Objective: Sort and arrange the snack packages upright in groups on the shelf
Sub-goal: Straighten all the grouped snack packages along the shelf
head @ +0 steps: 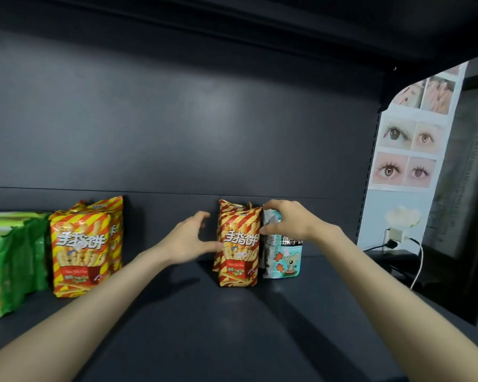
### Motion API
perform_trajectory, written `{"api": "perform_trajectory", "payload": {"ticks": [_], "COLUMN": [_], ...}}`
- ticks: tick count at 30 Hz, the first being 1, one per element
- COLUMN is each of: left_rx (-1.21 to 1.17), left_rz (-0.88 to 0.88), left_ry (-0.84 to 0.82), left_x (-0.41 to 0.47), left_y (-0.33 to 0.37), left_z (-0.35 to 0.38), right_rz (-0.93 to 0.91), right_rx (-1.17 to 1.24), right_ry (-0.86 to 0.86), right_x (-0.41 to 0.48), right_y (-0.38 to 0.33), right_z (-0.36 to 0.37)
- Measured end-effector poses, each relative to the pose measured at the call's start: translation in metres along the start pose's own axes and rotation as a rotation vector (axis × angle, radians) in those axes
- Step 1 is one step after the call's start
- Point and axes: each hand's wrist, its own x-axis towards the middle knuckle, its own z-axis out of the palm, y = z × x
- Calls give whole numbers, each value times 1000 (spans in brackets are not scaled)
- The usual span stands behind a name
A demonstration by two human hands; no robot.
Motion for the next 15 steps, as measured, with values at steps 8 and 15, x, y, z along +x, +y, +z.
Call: {"api": "perform_trajectory", "payload": {"ticks": [8, 15], "left_rx": [-211, -289], "left_rz": [-110, -116], "left_ry": [-45, -140], "left_x": [21, 39], "left_y": [2, -11], "left_z": [28, 41], "right_rz": [-95, -114], "right_rx": [104, 136], "right_ry": [-22, -87], "right_x": [22, 46], "right_y": [25, 40], "right_z": [4, 23]}}
